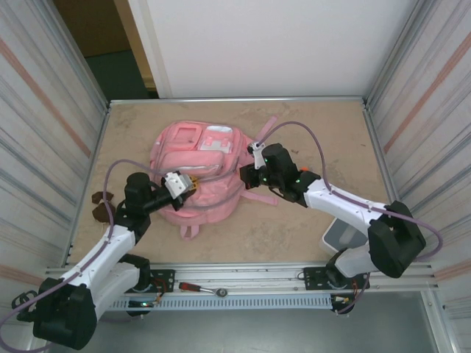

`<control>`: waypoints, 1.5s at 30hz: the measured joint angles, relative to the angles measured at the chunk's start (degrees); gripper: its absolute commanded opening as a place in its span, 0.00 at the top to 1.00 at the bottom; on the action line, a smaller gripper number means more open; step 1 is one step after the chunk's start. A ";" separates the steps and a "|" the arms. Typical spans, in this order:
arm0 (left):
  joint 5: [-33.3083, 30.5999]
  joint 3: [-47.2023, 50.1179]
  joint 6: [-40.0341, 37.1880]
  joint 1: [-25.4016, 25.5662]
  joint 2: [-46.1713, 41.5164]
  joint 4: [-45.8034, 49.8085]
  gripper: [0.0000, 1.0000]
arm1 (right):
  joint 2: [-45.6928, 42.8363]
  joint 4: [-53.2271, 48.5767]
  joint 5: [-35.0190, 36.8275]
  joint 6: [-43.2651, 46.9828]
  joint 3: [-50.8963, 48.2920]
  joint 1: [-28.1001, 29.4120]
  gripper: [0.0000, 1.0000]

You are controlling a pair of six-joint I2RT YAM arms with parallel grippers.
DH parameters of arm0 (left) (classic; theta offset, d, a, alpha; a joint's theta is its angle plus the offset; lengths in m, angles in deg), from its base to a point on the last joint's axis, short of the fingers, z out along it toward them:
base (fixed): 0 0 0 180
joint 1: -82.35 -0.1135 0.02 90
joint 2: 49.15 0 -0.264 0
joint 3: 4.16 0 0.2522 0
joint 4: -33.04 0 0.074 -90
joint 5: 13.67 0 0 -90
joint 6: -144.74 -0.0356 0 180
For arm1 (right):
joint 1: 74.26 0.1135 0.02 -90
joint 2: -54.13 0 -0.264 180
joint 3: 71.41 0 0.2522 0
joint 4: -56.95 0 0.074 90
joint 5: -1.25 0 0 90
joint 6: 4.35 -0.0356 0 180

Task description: Pack books, pencil case, and school supplies into a backpack

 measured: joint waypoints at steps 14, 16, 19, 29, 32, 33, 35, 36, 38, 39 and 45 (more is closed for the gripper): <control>-19.37 -8.55 -3.28 21.18 2.01 8.55 0.36 | 1.62 -1.16 2.10 -1.57 0.09 0.26 1.00; -21.86 -10.58 -4.63 24.50 4.96 9.18 0.38 | 1.46 -1.18 2.08 -1.79 0.09 0.63 1.00; -24.96 -12.85 -6.49 26.86 10.40 9.46 0.41 | 0.52 -1.27 2.03 -1.95 0.09 1.36 1.00; -29.49 -15.85 -9.97 26.47 18.23 8.87 0.90 | -3.04 -2.67 1.44 -2.97 -0.11 3.96 1.00; -25.73 -14.78 -9.49 23.89 16.85 7.52 1.00 | -3.15 -2.16 1.57 -2.86 -0.48 3.78 1.00; -24.35 -14.01 -9.33 23.08 16.04 7.10 1.00 | -3.15 -1.77 1.31 -2.80 -0.48 3.63 1.00; -21.16 -11.98 -9.29 21.40 13.86 6.05 1.00 | -3.04 -1.29 0.46 -2.75 -0.48 3.30 1.00; -19.47 -11.06 -9.42 20.61 12.81 5.73 1.00 | -2.84 -1.11 0.17 -2.75 -0.46 3.06 1.00; -14.88 -8.74 -9.53 18.43 10.27 5.27 1.00 | -1.60 -1.22 0.13 -2.75 0.02 1.95 1.00; -12.79 -7.78 -9.64 17.44 9.14 5.22 1.00 | -0.63 -1.25 0.42 -2.75 0.42 1.16 1.00; -2.95 -3.17 -9.22 12.17 3.93 4.31 1.00 | 9.29 -2.05 -0.46 -3.93 6.21 -6.56 0.95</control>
